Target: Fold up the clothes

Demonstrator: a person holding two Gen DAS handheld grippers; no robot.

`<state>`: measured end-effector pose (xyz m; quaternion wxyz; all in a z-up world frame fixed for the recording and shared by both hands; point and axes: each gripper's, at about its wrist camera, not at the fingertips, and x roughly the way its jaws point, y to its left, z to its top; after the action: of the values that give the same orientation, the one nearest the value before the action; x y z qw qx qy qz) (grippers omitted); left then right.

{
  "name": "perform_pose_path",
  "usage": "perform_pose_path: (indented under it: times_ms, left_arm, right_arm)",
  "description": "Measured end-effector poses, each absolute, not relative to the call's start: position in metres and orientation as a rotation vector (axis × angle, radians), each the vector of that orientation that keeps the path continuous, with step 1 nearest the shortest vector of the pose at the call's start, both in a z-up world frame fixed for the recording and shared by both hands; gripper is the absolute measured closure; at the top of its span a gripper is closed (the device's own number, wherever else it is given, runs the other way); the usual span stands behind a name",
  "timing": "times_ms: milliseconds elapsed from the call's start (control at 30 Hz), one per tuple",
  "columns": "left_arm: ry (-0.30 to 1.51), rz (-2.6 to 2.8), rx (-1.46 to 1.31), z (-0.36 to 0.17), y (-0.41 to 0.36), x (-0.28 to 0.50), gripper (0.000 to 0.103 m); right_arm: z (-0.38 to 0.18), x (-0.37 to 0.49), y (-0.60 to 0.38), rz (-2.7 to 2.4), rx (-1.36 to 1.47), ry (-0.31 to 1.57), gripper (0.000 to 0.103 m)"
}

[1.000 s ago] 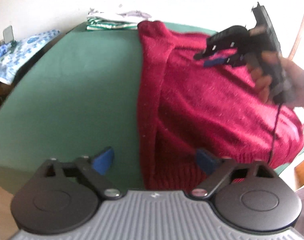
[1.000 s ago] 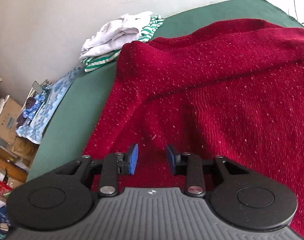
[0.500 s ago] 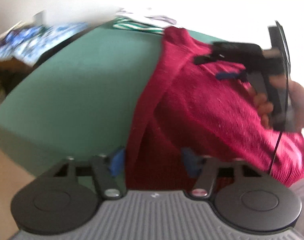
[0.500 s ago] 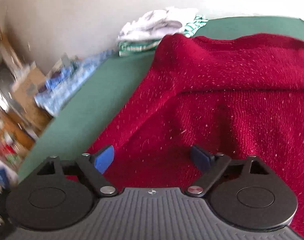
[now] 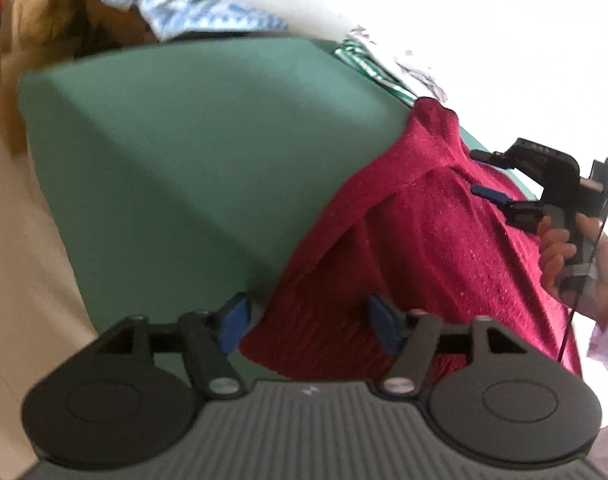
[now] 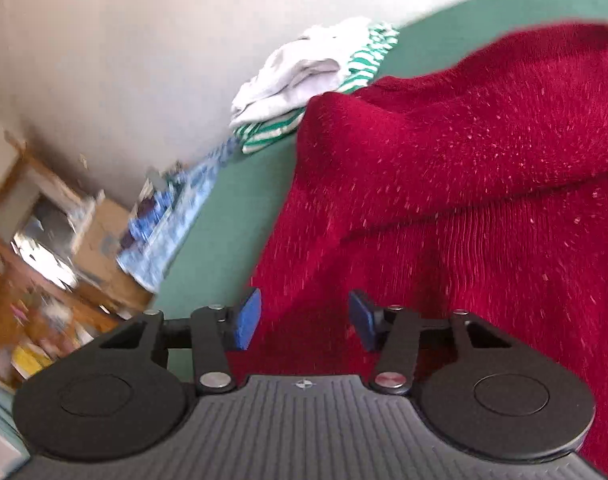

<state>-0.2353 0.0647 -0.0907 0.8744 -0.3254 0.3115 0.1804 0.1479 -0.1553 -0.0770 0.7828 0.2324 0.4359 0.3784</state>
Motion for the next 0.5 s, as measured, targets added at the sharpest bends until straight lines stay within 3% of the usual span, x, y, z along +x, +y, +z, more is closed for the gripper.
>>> perform_pose_path:
  times_ms: [67,133,267,367,400,433,500]
  left_arm:
    - [0.648,0.384,-0.716,-0.095,0.072,-0.239,0.023]
    - [0.654,0.390,-0.684,-0.093,0.069,-0.236,0.024]
    - [0.668,0.405,-0.595,-0.083,0.060,-0.228,0.030]
    - [0.677,0.415,-0.550,-0.075,0.053,-0.229,0.041]
    - [0.684,0.411,-0.530,-0.071,0.049,-0.229,0.054]
    - [0.690,0.408,-0.510,-0.067,0.046,-0.230,0.062]
    - [0.713,0.402,-0.459,-0.060,0.038,-0.227,0.075]
  right_arm:
    - [-0.083,0.166,-0.151,0.798,0.550,1.001,0.049]
    - [-0.087,0.176,-0.148,0.792,0.594,1.024,0.049]
    - [-0.089,0.190,-0.131,0.763,0.627,0.995,0.050]
    - [-0.090,0.200,-0.119,0.746,0.639,0.979,0.050]
    - [-0.090,0.204,-0.118,0.742,0.641,0.975,0.055]
    - [-0.090,0.206,-0.115,0.738,0.636,0.971,0.072]
    - [-0.091,0.212,-0.113,0.733,0.605,0.986,0.086]
